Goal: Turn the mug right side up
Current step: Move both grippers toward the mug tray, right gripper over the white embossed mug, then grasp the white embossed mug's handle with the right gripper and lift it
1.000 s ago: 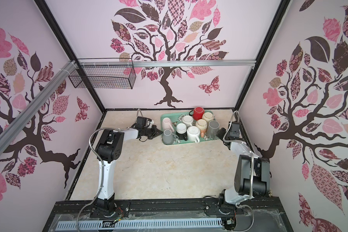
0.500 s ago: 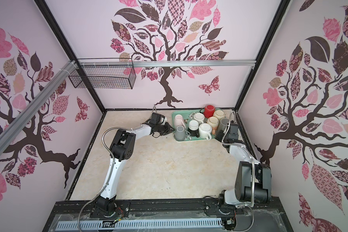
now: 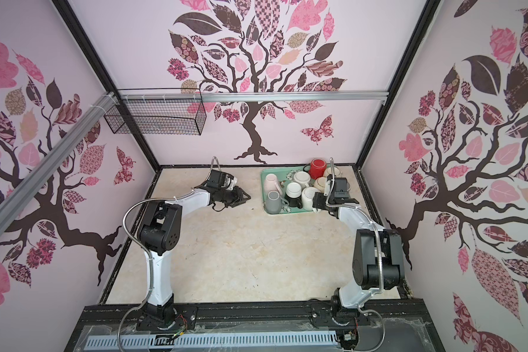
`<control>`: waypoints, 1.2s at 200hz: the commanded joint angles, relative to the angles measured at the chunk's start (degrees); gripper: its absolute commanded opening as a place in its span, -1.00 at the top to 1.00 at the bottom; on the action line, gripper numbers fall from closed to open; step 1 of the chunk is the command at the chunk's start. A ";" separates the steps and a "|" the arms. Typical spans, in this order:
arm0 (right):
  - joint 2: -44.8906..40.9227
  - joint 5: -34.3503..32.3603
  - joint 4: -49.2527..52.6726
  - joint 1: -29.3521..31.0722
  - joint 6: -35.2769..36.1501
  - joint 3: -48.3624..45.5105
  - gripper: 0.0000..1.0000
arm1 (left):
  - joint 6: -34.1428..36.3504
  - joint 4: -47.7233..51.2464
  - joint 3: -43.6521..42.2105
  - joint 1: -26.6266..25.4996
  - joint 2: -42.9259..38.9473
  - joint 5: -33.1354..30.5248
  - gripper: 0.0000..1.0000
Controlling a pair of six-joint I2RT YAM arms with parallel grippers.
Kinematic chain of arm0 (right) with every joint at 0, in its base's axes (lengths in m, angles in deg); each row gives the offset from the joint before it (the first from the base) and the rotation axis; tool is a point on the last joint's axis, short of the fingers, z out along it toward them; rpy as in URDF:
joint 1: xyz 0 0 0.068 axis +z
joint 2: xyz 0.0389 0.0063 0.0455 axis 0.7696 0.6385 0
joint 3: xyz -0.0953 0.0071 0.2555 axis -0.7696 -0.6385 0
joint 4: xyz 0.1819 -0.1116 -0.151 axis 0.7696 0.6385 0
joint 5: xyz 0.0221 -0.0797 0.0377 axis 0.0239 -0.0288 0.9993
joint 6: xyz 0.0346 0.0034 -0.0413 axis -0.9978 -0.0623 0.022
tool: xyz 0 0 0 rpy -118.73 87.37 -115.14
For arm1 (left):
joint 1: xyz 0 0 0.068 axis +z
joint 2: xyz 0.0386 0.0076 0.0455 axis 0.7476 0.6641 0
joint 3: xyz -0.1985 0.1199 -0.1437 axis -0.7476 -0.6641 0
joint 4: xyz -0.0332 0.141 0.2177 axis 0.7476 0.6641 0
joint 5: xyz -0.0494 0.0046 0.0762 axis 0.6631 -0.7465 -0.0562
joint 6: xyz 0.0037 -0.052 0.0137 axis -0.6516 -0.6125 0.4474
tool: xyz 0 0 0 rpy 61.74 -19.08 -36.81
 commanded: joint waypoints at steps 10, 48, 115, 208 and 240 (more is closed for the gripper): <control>2.18 0.35 3.45 0.44 2.93 2.92 -0.24 | 3.35 1.31 -4.71 -0.44 -5.03 0.14 0.18; 5.45 -6.40 7.40 0.78 4.85 7.00 -0.11 | 4.98 2.17 -8.04 -0.43 -9.36 2.44 0.18; 9.14 -5.98 9.88 1.19 6.90 9.40 0.32 | 7.96 4.97 -12.99 -0.44 -16.64 2.33 0.18; 6.67 -8.14 9.36 3.88 9.04 8.41 0.91 | 9.54 5.43 -18.05 -0.44 -19.64 1.79 0.18; 4.08 -8.84 9.85 5.49 9.18 7.68 1.00 | 10.12 5.73 -19.95 -0.41 -21.65 1.06 0.19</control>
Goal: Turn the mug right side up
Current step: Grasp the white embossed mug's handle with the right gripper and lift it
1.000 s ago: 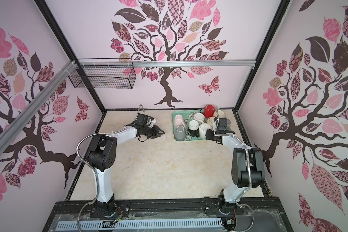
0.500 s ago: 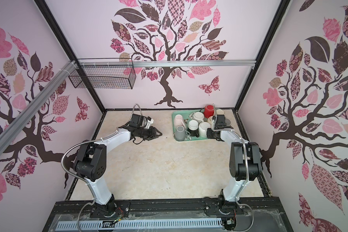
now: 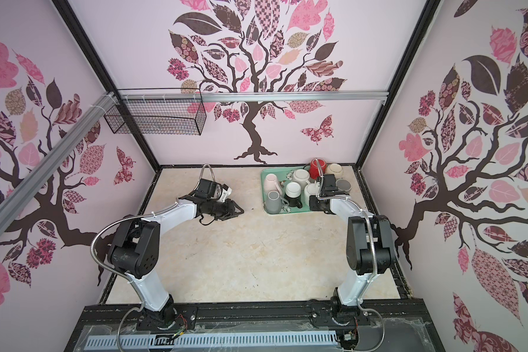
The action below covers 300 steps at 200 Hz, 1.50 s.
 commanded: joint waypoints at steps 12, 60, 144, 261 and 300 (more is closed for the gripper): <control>-4.67 -1.78 0.39 2.22 1.26 -0.90 1.00 | 1.97 -0.25 -2.92 -0.06 -4.04 -0.81 0.19; -9.43 -1.60 -3.42 5.32 -0.50 -3.91 1.00 | 3.75 -0.03 -5.06 -0.07 -7.01 -2.53 0.20; -19.88 -1.82 -10.99 5.33 -3.24 -11.33 1.00 | 2.67 -6.81 -9.73 -0.76 -12.00 -2.73 0.24; -30.82 5.97 -14.88 5.37 -8.99 -15.27 1.00 | 2.61 -14.81 -19.72 -6.04 -27.60 -17.22 0.25; -33.53 11.15 -17.42 5.38 -13.07 -15.85 1.00 | 0.82 -19.31 -21.93 -7.45 -31.62 -19.77 0.24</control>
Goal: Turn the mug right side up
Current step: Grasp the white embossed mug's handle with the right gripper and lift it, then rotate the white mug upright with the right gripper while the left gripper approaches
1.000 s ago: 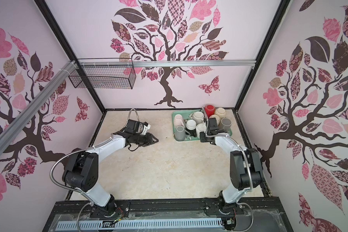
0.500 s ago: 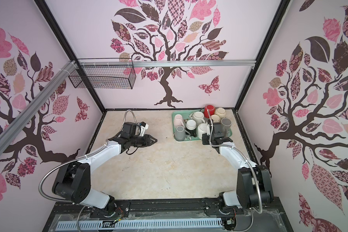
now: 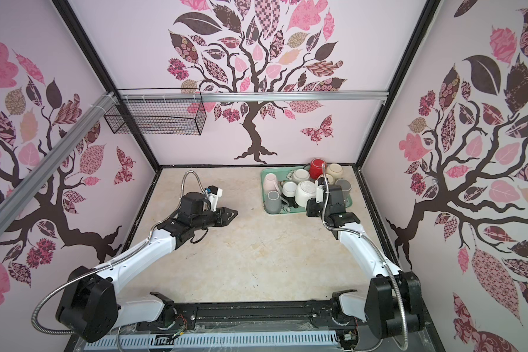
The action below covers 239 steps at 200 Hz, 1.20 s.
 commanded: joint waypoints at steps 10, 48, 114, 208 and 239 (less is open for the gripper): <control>-4.73 6.94 -8.59 0.18 -4.64 1.32 1.00 | -0.78 -6.36 -2.11 -1.25 -2.99 -4.11 0.23; -4.76 15.33 -14.31 0.19 -12.95 0.72 1.00 | -1.53 -9.22 -0.95 -6.53 -3.15 -4.14 0.07; -3.61 21.04 -27.69 0.17 -26.15 -3.28 1.00 | -16.51 -22.94 -0.97 -12.12 -0.53 -3.96 -0.06; 1.90 25.17 -43.24 0.27 -41.52 -6.34 1.00 | -44.33 -47.05 2.21 -13.63 17.46 5.56 -0.23; 2.34 25.49 -45.05 0.39 -43.48 -7.10 1.00 | -51.55 -52.89 5.68 -14.51 23.16 5.23 -0.14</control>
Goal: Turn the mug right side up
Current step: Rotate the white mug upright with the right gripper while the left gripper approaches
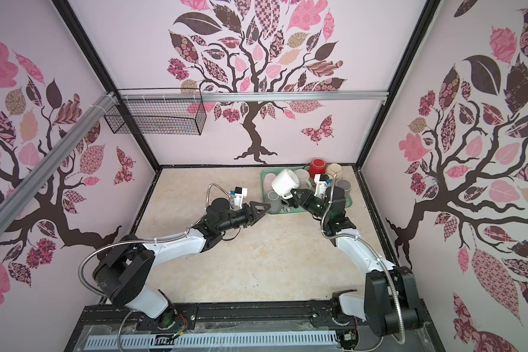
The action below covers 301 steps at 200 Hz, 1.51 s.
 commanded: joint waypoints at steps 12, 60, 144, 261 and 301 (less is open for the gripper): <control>0.65 2.17 -11.12 0.34 -3.93 0.80 1.00 | -10.88 -12.20 6.09 -1.21 5.59 0.56 -0.13; 1.80 4.22 -17.63 0.87 -10.20 -0.62 1.00 | -17.92 -20.94 10.63 -1.93 12.92 0.65 -0.10; 0.08 5.11 -18.23 2.52 -11.68 -2.59 1.00 | -24.10 -25.96 16.34 -2.25 19.04 0.29 -0.01; -1.62 6.60 -11.75 2.59 -7.11 -3.44 0.87 | -23.50 -27.66 14.70 -1.81 16.69 0.77 1.00; -3.61 6.86 -2.90 2.54 -2.00 -0.86 0.22 | -17.50 -22.49 12.71 -0.83 13.15 2.58 1.00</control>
